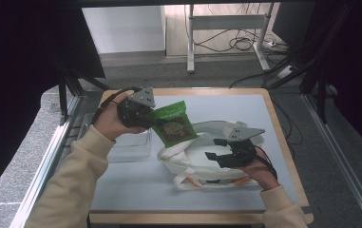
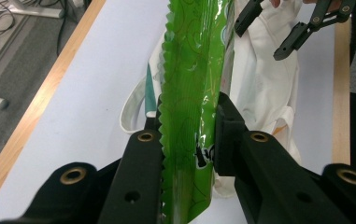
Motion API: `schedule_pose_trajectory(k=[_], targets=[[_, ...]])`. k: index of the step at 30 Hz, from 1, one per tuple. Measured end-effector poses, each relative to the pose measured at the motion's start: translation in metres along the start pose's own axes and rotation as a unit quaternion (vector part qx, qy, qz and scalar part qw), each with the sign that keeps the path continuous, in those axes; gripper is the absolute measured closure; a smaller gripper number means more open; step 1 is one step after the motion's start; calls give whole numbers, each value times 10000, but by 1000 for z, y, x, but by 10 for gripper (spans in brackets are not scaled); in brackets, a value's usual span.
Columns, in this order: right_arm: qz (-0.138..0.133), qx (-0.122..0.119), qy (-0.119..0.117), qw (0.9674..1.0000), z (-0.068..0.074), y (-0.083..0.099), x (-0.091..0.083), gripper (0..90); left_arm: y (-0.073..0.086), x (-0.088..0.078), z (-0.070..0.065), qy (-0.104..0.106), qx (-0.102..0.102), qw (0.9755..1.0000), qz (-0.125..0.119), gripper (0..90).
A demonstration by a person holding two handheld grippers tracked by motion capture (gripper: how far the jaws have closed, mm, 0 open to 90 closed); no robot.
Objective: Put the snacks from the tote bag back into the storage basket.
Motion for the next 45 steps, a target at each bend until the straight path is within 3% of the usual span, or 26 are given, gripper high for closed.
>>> schedule_pose_trajectory(k=[18,28,45], targets=[[32,27,53,10000,-2,1,-1,384,22,-23,21,-290,-319,9991,20,765],[29,42,60,10000,-2,1,-2,381,39,-31,37,-457,-589,9972,88,765],[61,51,87,9999,-3,2,0,377,68,-38,62,-672,-845,9935,370,765]])
Point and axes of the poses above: each handheld gripper's, and its own axes: x roughly forward along the jaws, y roughly out of its underside, z roughly to its left, the point moved 3 cm from there along x, roughly forward along the jaws, and after that the axes turned 8 degrees about z, right-handed, at the moved point
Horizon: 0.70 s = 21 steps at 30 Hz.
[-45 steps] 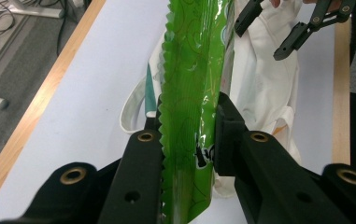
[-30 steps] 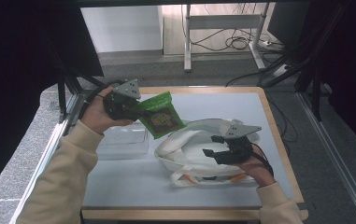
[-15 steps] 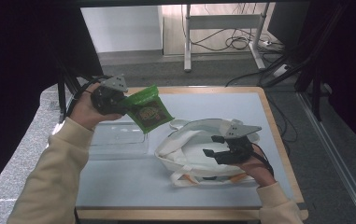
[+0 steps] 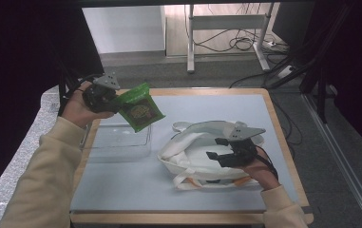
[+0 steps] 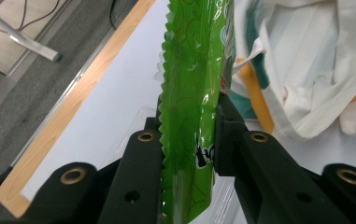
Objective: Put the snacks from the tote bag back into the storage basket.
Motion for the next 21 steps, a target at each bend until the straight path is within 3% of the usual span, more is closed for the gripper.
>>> schedule_pose_trajectory(k=[21], targets=[[60,-17,3,10000,1,1,2,367,25,5,19,-101,-212,9992,311,765]])
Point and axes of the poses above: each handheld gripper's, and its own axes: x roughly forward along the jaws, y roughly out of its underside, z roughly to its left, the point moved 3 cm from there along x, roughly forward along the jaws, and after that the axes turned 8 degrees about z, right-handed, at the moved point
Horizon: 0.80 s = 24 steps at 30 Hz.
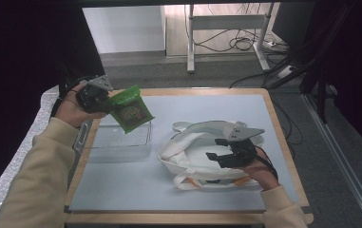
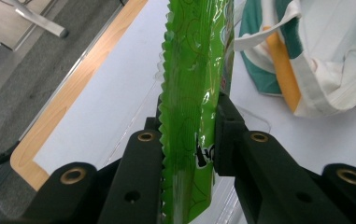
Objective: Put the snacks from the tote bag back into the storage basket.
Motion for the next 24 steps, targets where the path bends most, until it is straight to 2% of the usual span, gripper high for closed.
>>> schedule_pose_trajectory(k=[8,24], targets=[[7,11,10,10000,-1,0,1,364,11,0,9,-56,-93,9999,71,765],[48,25,40,10000,-2,1,3,354,21,14,25,63,-148,9996,215,764]])
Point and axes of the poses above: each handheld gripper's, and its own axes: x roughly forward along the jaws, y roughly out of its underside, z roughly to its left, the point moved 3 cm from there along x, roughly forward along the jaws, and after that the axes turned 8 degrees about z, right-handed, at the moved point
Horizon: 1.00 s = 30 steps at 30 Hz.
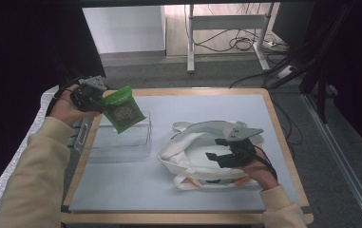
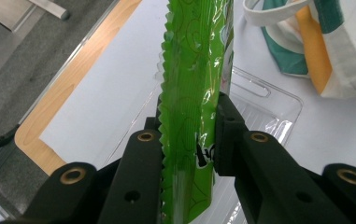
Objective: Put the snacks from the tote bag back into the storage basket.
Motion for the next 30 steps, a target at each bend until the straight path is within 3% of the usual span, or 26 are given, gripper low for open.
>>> schedule_pose_trajectory(k=[8,18,23,30], targets=[[22,-5,21,10000,0,0,1,351,5,23,7,187,91,9994,266,764],[82,33,35,10000,-2,2,4,350,2,59,13,481,372,9964,591,764],[92,47,39,9999,-2,2,5,350,-5,76,16,425,499,9946,806,764],[115,58,53,9999,-4,4,5,348,-11,90,19,487,581,9942,765,765]])
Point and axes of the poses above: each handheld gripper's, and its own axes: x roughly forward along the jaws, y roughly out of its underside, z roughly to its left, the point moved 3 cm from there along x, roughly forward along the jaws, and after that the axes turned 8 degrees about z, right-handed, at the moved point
